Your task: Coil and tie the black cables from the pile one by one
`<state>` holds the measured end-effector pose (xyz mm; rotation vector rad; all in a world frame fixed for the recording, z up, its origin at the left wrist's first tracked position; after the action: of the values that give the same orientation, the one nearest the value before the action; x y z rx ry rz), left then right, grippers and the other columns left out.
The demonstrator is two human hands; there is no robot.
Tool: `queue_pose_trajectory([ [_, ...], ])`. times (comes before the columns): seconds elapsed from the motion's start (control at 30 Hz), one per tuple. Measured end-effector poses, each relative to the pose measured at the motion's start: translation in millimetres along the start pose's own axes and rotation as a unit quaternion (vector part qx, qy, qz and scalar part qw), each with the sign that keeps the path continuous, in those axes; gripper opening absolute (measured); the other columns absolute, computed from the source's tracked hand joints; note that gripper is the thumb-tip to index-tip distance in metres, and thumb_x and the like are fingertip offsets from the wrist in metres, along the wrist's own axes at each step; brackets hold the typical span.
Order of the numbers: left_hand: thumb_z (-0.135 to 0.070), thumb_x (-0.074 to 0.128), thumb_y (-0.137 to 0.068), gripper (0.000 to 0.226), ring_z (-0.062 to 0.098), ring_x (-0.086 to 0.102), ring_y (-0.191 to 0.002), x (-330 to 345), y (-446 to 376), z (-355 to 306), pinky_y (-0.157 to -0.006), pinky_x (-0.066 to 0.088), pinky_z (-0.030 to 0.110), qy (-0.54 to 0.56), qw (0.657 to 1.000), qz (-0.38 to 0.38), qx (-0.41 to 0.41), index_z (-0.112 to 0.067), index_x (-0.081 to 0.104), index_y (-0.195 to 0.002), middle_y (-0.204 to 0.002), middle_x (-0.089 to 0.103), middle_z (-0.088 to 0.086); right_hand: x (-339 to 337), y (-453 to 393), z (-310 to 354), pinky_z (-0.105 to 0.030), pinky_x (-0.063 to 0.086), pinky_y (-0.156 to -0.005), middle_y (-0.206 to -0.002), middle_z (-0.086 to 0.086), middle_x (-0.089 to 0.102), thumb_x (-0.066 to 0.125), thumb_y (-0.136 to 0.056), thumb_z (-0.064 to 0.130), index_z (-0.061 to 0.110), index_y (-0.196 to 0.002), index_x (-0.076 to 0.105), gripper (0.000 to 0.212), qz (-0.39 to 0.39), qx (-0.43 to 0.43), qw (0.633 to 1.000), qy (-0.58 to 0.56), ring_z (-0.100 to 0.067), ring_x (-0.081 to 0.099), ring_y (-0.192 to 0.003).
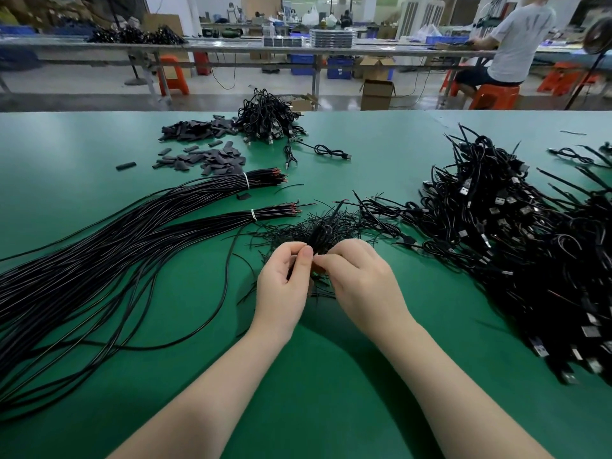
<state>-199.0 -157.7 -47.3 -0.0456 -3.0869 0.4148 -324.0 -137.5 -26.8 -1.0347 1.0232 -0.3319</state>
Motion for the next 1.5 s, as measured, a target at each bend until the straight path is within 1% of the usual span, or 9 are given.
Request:
queue_pose_trajectory([
  [0.2,-0.023,0.049,-0.102,0.014,0.006,0.055,-0.056,-1.5,-2.8,-1.2,-0.046,0.036,0.016,0.055,0.996,0.032,-0.069,-0.022,0.061,-0.095,-0.065,0.058,-0.015,2.0,0.7,-4.3,-0.035,0.050,-0.055,-0.072,-0.011,0.061,0.068,-0.079,-0.006,0.002,-0.085,0.076,0.013,-0.005,0.075,0.994,-0.083,-0.030,0.059,-0.065],
  [0.5,-0.024,0.047,-0.102,0.019,0.004,0.060,-0.087,-1.7,-6.0,1.3,-0.067,0.050,0.018,0.092,0.987,0.062,-0.115,-0.015,0.062,-0.110,-0.095,0.065,-0.004,0.3,0.4,-7.2,-0.019,0.049,-0.069,-0.079,-0.004,0.068,0.069,-0.081,-0.004,0.008,-0.085,0.076,0.014,-0.006,0.112,0.984,-0.136,-0.014,0.062,-0.074],
  [0.63,-0.023,0.046,-0.102,0.022,0.005,0.060,-0.092,-4.7,-8.5,1.6,-0.069,0.051,0.020,0.113,0.981,0.089,-0.129,-0.016,0.063,-0.113,-0.103,0.068,-0.005,-0.6,-4.1,-13.0,-0.015,0.049,-0.071,-0.076,0.010,0.071,0.072,-0.081,-0.002,0.026,-0.078,0.072,0.028,0.062,0.324,0.867,-0.374,-0.003,0.065,-0.073],
  [0.8,-0.024,0.046,-0.101,0.023,0.003,0.062,-0.091,-5.1,-8.6,3.6,-0.069,0.051,0.019,0.110,0.982,0.115,-0.106,-0.029,0.068,-0.099,-0.100,0.071,-0.010,2.0,-0.5,-14.8,-0.018,0.051,-0.070,-0.071,0.008,0.066,0.070,-0.082,-0.004,0.023,-0.081,0.071,0.027,0.056,0.415,0.742,-0.523,-0.006,0.062,-0.070],
  [0.93,-0.023,0.051,-0.099,0.016,0.009,0.063,-0.090,-3.8,-9.5,9.4,-0.068,0.051,0.020,0.121,0.987,0.047,-0.098,-0.019,0.064,-0.107,-0.096,0.070,-0.006,2.1,-1.6,-10.9,-0.018,0.049,-0.057,-0.069,0.004,0.069,0.074,-0.084,0.018,0.018,-0.084,0.073,0.001,0.094,0.494,0.701,-0.506,-0.009,0.062,-0.063],
  [1.0,-0.024,0.053,-0.099,0.015,0.009,0.063,-0.090,-3.1,-8.3,11.9,-0.074,0.053,0.025,0.086,0.994,0.025,-0.067,-0.019,0.064,-0.108,-0.094,0.069,-0.008,1.8,-2.2,-9.4,-0.018,0.047,-0.051,-0.067,0.001,0.068,0.072,-0.084,0.030,0.020,-0.068,0.075,0.019,0.142,0.525,0.684,-0.486,-0.009,0.060,-0.058],
  [1.2,-0.029,0.057,-0.095,0.010,0.013,0.065,-0.095,-1.5,-4.0,10.6,-0.089,0.052,0.030,-0.001,1.000,-0.006,0.021,-0.030,0.063,-0.102,-0.098,0.069,-0.007,-0.4,-7.9,-5.8,-0.016,0.049,-0.052,-0.068,0.001,0.069,0.069,-0.087,0.019,0.018,-0.057,0.073,0.030,0.152,0.574,0.578,-0.560,-0.006,0.061,-0.057],
  [1.4,-0.032,0.056,-0.091,0.013,0.007,0.061,-0.098,-0.9,-3.1,6.2,-0.088,0.047,0.021,-0.070,0.993,-0.036,0.092,-0.043,0.058,-0.097,-0.103,0.064,-0.009,-8.7,-12.2,-4.6,-0.021,0.057,-0.057,-0.074,-0.006,0.071,0.071,-0.070,0.012,0.008,-0.071,0.074,0.005,0.161,0.623,0.418,-0.641,-0.012,0.069,-0.064],
  [1.5,-0.025,0.059,-0.095,0.017,0.011,0.061,-0.100,-1.8,-4.6,7.5,-0.090,0.048,0.029,-0.051,0.996,-0.032,0.071,-0.041,0.060,-0.097,-0.105,0.065,-0.003,-8.1,-11.7,-3.1,-0.022,0.057,-0.058,-0.073,-0.006,0.070,0.069,-0.078,0.010,0.006,-0.081,0.069,0.005,0.156,0.621,0.412,-0.648,-0.013,0.068,-0.065],
])
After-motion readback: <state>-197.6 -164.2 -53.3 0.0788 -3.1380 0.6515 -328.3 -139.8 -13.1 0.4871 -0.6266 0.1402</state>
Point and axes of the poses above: each hand's wrist, its own y-axis away from the middle knuckle, its own x-axis out of the palm, z = x × y, the point moved 1 cm from there along -y, towards the middle knuckle
